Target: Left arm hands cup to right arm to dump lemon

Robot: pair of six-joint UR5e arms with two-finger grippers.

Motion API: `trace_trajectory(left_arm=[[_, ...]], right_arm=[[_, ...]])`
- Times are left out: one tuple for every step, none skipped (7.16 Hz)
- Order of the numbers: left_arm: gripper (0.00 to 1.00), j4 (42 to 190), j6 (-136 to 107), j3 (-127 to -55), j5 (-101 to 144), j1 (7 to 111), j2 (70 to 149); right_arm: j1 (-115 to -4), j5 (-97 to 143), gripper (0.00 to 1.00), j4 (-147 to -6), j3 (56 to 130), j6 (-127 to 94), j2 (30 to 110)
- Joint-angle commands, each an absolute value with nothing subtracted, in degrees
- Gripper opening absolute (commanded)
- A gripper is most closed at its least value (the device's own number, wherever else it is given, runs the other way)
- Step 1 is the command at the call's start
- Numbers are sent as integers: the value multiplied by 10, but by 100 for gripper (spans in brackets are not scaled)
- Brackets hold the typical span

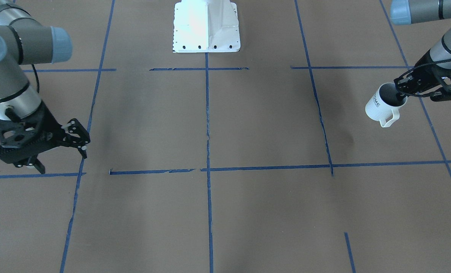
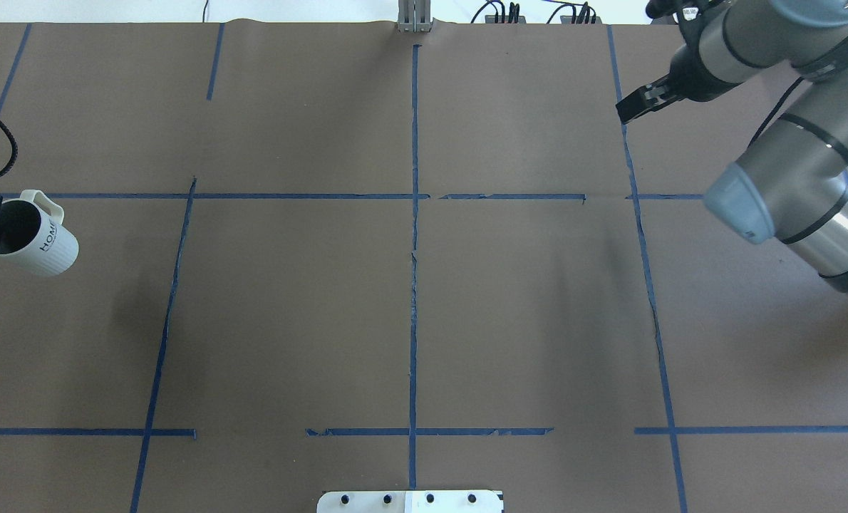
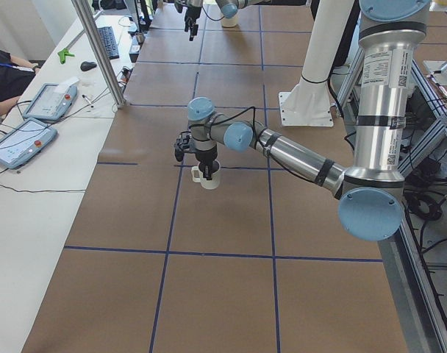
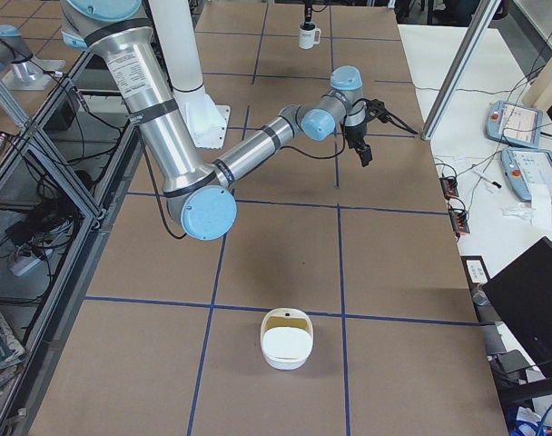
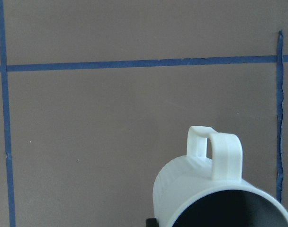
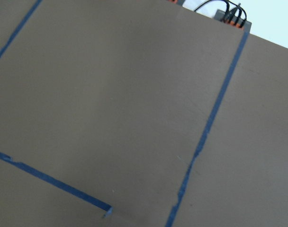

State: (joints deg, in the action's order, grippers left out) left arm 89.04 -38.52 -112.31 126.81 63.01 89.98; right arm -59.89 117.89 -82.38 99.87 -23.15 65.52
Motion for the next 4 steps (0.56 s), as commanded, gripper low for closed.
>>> trace_trajectory(left_arm=[[0,985,-405,-1079,1268,628,880],[0,998,-398,-1066,1268,628,879],[0,1006,-396,-1058,1268,628,880],[0,1041,-396,-1040,1268,628,872]], right_arm=[[-673,1273,100,-897,1017,-109,691],[-681,1294,100,-897,1027,-106,724],[-684,1294,100,-890,1032,-106,746],[-699,1299,100,-896,1035,-97,758]])
